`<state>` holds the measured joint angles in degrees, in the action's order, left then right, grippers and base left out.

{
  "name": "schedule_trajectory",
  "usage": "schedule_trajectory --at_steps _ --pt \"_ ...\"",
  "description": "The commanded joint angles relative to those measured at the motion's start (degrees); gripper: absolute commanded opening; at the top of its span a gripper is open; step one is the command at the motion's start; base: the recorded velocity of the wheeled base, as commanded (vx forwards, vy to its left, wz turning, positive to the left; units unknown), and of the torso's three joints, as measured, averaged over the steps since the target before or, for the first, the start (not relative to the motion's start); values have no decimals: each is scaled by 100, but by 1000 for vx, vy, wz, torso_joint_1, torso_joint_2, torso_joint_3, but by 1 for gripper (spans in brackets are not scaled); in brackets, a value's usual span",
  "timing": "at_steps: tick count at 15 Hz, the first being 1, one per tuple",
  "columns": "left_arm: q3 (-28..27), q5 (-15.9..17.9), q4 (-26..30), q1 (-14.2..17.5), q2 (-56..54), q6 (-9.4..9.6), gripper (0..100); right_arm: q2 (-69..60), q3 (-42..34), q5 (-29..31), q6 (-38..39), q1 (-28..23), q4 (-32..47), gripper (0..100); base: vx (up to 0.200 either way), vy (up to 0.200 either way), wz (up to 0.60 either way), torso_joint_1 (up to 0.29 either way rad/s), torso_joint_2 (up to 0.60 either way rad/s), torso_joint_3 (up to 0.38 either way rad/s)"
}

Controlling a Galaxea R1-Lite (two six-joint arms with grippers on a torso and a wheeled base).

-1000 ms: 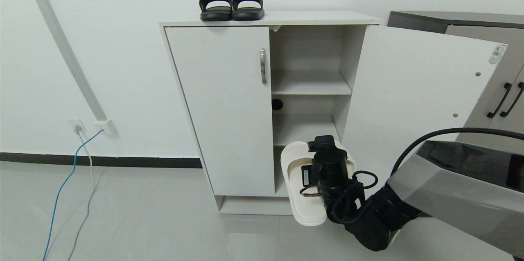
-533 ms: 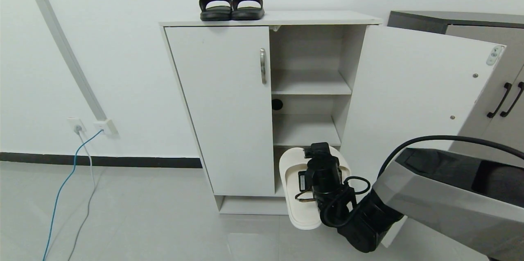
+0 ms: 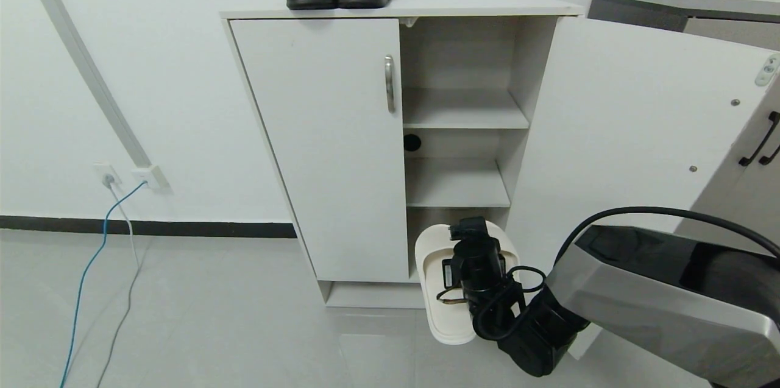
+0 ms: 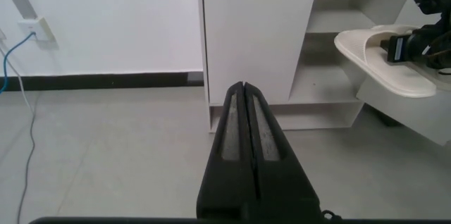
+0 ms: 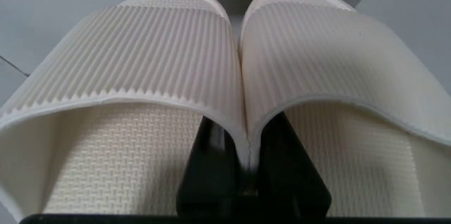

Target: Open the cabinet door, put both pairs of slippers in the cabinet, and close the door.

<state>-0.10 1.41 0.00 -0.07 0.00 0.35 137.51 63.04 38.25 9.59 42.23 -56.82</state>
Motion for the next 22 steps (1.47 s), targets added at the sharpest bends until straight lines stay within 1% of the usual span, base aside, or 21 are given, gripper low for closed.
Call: schedule_trajectory --at_steps 1,6,8,11,15,22 --pt "1 8 0 -1 9 0 0 30 7 -2 -1 5 -4 0 0 0 0 2 2 -193" --pt "10 8 0 -1 9 0 0 136 103 174 -19 5 -145 0 0 0 0 4 3 -185" --pt "1 8 0 -1 9 9 0 136 103 305 -177 5 -435 0 0 0 0 1 -1 -33" --pt "1 8 0 -1 9 0 0 127 60 402 -581 5 -1068 0 0 0 0 0 0 0" --pt "1 8 0 -1 9 0 0 118 77 428 -696 -39 -1235 0 0 0 0 0 0 0" --pt "1 8 0 -1 9 0 0 118 77 428 -731 -66 -1261 0 200 0 0 0 6 0"
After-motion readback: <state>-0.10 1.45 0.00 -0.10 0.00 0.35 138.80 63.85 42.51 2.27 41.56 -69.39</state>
